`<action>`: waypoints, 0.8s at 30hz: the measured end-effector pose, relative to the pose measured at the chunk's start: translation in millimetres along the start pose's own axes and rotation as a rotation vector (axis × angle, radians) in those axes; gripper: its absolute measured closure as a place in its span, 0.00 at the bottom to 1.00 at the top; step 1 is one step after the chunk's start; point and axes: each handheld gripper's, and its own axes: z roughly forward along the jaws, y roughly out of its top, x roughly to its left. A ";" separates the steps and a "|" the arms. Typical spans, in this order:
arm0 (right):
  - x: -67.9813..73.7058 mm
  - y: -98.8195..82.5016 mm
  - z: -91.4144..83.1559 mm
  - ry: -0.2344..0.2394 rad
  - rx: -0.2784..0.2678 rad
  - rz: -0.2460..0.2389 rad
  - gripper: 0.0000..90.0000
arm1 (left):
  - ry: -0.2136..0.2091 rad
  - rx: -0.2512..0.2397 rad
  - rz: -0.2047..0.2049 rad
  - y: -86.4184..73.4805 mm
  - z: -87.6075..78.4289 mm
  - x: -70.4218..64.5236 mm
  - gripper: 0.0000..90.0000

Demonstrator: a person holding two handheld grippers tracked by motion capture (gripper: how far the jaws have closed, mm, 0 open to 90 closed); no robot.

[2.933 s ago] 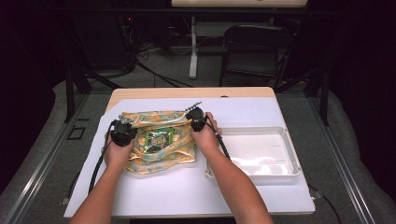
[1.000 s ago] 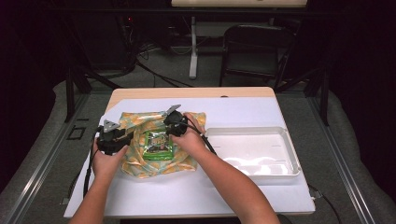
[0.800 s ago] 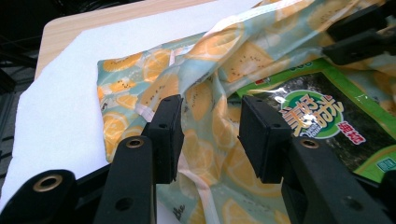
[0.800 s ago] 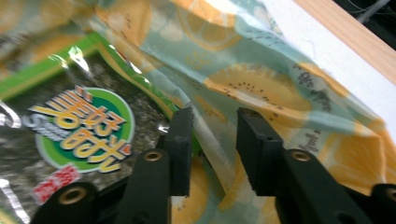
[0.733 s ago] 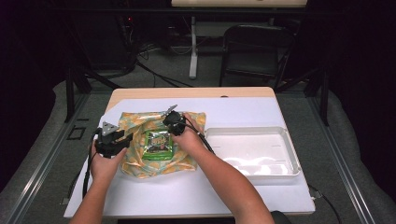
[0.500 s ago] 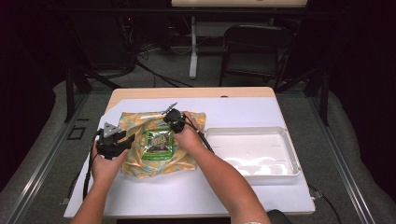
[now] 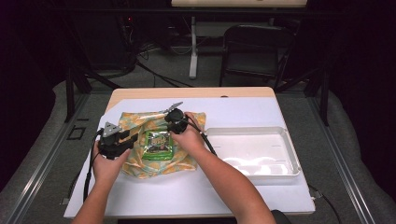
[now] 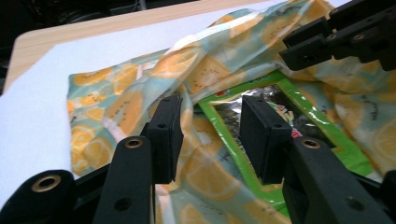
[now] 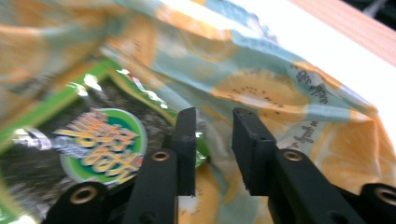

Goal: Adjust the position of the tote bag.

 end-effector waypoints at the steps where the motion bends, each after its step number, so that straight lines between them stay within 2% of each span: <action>1: 1.3 -0.5 -4.4 0.016 -0.009 0.006 0.74 | -0.009 -0.003 -0.007 0.4 0.0 -1.2 0.65; 3: 5.0 -2.3 -12.3 0.045 -0.042 0.023 0.71 | -0.033 0.002 -0.017 1.7 0.1 -3.3 0.65; 6: 8.7 -3.6 -20.1 0.057 -0.057 0.013 0.69 | -0.051 0.006 -0.018 2.8 1.1 -5.2 0.65; 7: 13.5 -5.8 -26.4 0.076 -0.089 0.031 0.68 | -0.066 0.007 -0.025 3.0 2.6 -7.0 0.65; 10: 19.5 -8.4 -35.8 0.091 -0.121 0.037 0.66 | -0.071 0.009 -0.024 2.7 4.8 -8.4 0.65; 15: 27.2 -11.3 -43.6 0.097 -0.144 0.046 0.63 | -0.075 0.005 -0.029 3.4 6.2 -7.9 0.65; 19: 31.1 -14.1 -45.4 0.083 -0.126 0.025 0.61 | -0.053 -0.005 -0.022 5.7 7.5 -5.9 0.65; 24: 34.7 -15.7 -45.2 0.074 -0.127 0.014 0.61 | -0.058 -0.025 -0.041 10.5 6.7 -2.2 0.66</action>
